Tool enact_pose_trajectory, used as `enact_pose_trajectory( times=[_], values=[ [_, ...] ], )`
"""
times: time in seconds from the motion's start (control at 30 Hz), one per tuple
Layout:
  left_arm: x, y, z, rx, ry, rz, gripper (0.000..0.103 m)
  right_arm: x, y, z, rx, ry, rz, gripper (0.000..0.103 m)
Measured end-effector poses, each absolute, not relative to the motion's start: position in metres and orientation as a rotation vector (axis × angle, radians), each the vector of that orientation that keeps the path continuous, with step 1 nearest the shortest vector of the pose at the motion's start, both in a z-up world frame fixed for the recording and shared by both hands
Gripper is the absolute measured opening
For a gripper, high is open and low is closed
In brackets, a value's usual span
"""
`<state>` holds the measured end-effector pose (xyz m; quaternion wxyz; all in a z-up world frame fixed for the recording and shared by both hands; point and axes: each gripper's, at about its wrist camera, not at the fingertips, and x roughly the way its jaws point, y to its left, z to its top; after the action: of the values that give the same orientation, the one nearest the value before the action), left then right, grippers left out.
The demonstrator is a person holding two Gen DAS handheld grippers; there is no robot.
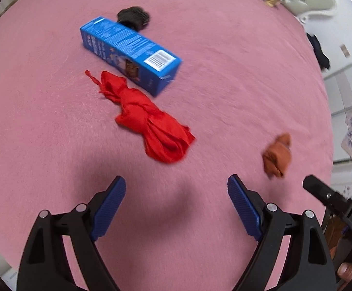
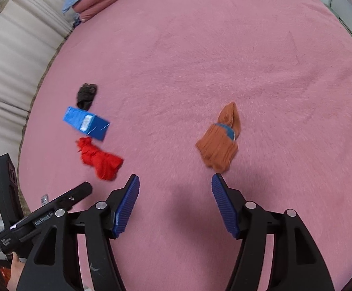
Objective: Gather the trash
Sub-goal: 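Return both open tools to the bed toward the red cloth and orange sock, then grasp the orange sock with the right tool while the left grasps the red cloth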
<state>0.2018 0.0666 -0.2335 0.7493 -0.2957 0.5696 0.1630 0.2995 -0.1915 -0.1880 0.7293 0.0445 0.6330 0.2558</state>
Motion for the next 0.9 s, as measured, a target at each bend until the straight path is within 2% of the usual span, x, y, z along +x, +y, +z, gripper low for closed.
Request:
enact_pose_trajectory(
  times=[0.37,0.43,0.47,0.5,0.53,0.6,0.73,0.9],
  values=[
    [0.242,0.11,-0.281,-0.741,1.265,0.469,0.085,0.345,-0.184,-0.248,0.054,1.482,0.453,0.061],
    [0.244,0.113,-0.29,-0.726,1.289,0.516,0.077,0.347,-0.183,-0.254,0.033,1.489,0.441,0.057],
    [0.245,0.115,-0.294,-0.708,1.306,0.541,0.07,0.348,-0.184,-0.258,0.017,1.497,0.424,0.044],
    [0.246,0.115,-0.297,-0.705,1.313,0.547,0.066,0.348,-0.184,-0.26,0.011,1.498,0.415,0.038],
    [0.245,0.115,-0.298,-0.701,1.316,0.555,0.064,0.349,-0.184,-0.261,0.012,1.497,0.413,0.036],
    [0.244,0.115,-0.296,-0.698,1.301,0.553,0.051,0.349,-0.19,-0.259,0.042,1.491,0.423,0.032],
    [0.239,0.111,-0.291,-0.687,1.301,0.516,0.031,0.347,-0.199,-0.253,0.071,1.495,0.444,0.024],
    [0.225,0.095,-0.276,-0.69,1.294,0.456,0.026,0.336,-0.206,-0.236,0.104,1.478,0.491,0.022]
  ],
)
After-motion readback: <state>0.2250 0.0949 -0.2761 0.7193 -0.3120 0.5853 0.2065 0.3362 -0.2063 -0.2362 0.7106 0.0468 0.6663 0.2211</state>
